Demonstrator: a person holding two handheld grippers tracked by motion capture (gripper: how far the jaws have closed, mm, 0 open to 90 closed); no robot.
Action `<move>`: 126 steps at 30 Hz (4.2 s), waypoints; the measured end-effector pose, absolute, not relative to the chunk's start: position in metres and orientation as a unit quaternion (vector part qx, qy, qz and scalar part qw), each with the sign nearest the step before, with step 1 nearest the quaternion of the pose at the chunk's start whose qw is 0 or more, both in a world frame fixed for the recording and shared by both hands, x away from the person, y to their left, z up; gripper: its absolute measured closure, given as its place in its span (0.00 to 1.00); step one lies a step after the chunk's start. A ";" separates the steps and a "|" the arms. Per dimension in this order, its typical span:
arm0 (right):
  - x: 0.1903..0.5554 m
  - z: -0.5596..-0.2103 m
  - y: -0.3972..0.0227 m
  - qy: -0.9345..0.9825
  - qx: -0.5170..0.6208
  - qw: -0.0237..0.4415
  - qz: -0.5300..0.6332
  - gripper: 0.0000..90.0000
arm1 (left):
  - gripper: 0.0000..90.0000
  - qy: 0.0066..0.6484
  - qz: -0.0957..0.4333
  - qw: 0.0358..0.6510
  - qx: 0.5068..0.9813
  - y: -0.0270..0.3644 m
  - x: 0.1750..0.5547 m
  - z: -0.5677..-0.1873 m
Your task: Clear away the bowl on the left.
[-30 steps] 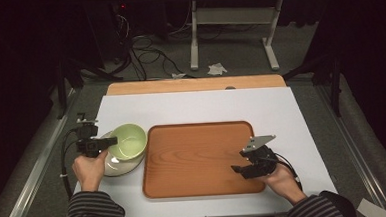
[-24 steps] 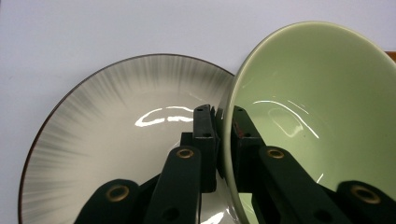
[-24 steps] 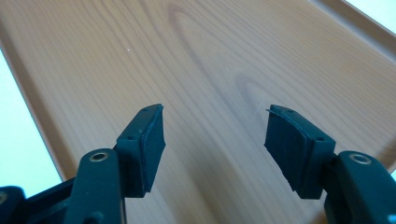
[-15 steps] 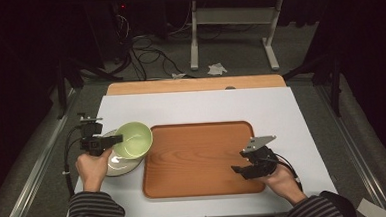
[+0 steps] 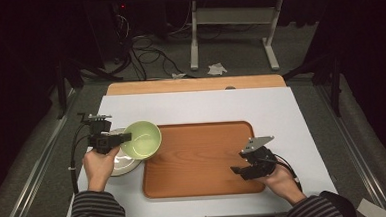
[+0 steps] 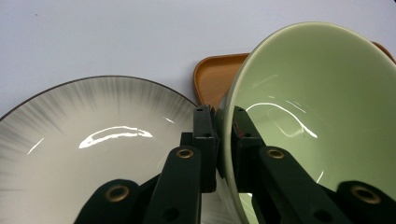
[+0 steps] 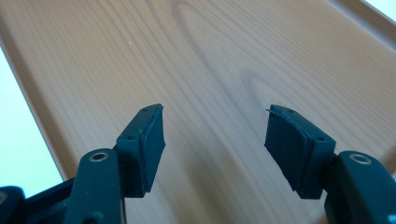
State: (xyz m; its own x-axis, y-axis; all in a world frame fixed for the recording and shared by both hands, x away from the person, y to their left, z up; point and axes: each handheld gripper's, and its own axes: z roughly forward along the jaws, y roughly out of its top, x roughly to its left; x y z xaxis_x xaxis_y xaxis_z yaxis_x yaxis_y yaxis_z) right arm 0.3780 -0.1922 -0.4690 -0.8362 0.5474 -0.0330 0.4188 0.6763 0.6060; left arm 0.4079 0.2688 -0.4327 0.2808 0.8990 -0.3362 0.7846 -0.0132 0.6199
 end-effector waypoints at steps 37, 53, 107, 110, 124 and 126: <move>0.374 -0.469 -0.193 0.909 0.269 0.105 0.300 0.44 | 0.93 0.519 0.046 0.385 0.762 0.214 0.410 -0.423; 0.375 -0.466 -0.197 0.902 0.278 0.107 0.312 0.44 | 0.93 0.460 0.006 0.381 0.802 0.155 0.434 -0.429; 0.375 -0.470 -0.192 0.913 0.261 0.098 0.299 0.43 | 0.92 0.455 -0.015 0.334 0.825 0.093 0.462 -0.478; 0.375 -0.470 -0.192 0.912 0.265 0.097 0.299 0.43 | 0.87 0.454 -0.007 0.336 0.825 0.093 0.462 -0.477; 0.374 -0.470 -0.191 0.913 0.261 0.098 0.299 0.43 | 0.54 0.452 0.038 0.361 0.815 0.111 0.452 -0.447; 0.375 -0.472 -0.191 0.914 0.260 0.096 0.296 0.43 | 0.53 0.449 0.043 0.366 0.814 0.115 0.450 -0.441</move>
State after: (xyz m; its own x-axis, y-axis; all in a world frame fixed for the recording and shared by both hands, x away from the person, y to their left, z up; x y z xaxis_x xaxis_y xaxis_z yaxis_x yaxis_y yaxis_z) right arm 0.3754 -0.1911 -0.4716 -0.8460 0.5328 -0.0205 0.4195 0.6889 0.5911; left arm 0.4502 0.1152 -0.4413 0.5939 0.7620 -0.2582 0.6985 -0.3291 0.6355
